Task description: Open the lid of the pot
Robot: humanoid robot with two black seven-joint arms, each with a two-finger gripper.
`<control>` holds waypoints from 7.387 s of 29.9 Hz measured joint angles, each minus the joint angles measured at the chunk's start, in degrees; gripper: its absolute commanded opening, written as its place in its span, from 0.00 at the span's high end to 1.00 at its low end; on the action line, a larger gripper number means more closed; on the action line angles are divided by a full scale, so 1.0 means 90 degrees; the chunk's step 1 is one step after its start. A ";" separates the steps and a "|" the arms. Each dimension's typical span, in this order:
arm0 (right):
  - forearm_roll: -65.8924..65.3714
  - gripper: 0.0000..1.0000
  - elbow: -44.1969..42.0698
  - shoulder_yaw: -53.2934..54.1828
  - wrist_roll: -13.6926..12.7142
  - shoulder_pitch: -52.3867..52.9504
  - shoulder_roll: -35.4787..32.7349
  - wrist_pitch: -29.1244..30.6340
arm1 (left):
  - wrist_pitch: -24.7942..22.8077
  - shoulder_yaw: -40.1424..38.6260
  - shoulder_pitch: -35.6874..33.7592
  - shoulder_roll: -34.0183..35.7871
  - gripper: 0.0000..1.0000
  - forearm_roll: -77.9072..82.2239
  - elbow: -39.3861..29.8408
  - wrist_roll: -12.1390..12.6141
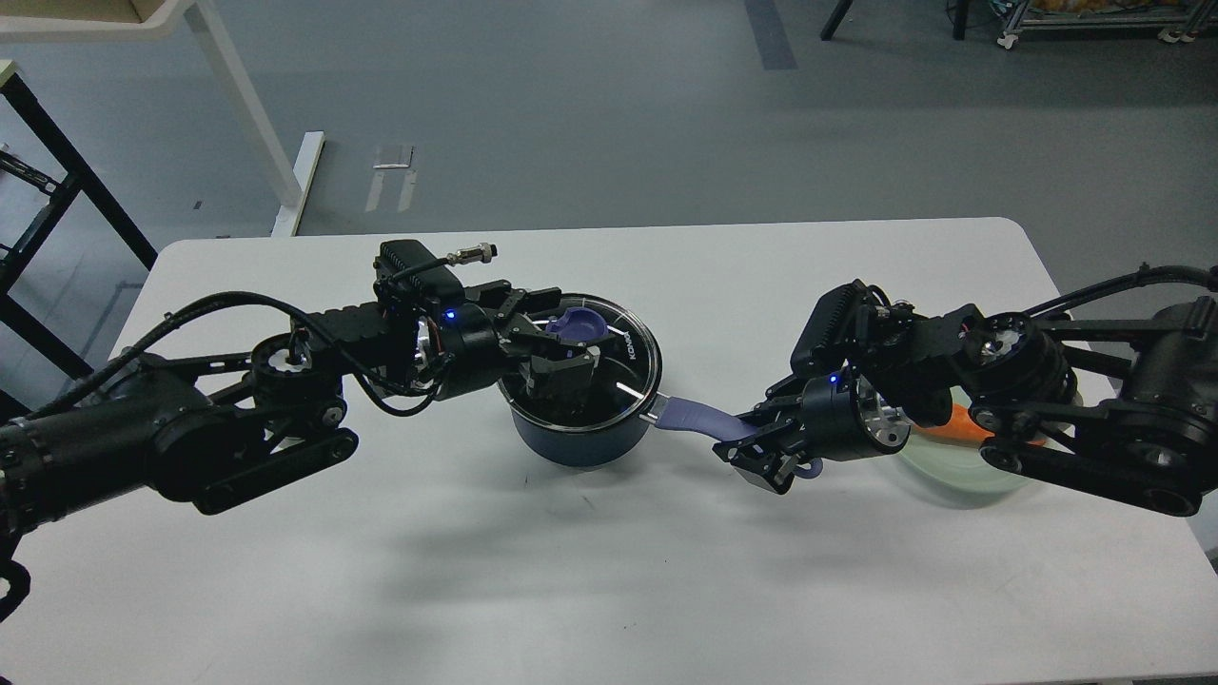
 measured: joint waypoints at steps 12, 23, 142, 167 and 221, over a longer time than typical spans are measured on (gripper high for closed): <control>0.0000 0.77 -0.0009 0.0004 0.0009 -0.0002 0.0010 0.0000 | -0.0007 0.0021 0.0032 0.0064 0.28 0.0008 0.0004 -0.0157; 0.0010 0.77 -0.0021 0.0022 -0.0002 0.0003 0.0000 0.0000 | -0.0015 0.0014 0.0011 0.0046 0.17 -0.0004 -0.0040 -0.0148; 0.0456 0.22 0.0242 0.0339 0.0008 -0.0290 -0.0439 -0.0019 | 0.1391 0.0541 0.1526 0.3305 0.01 -0.2217 0.0780 -0.1310; 0.6917 0.01 -0.1734 0.3570 -0.0016 -0.0775 -0.0708 -0.0446 | 0.1033 -0.0315 0.0365 0.1526 0.01 -0.9776 0.1360 -0.1216; 1.3299 0.00 -0.5567 0.4948 -0.0108 -0.1896 0.2394 -0.0449 | -0.1530 -0.2226 0.0829 -0.0382 0.01 -1.2419 0.3137 -0.0684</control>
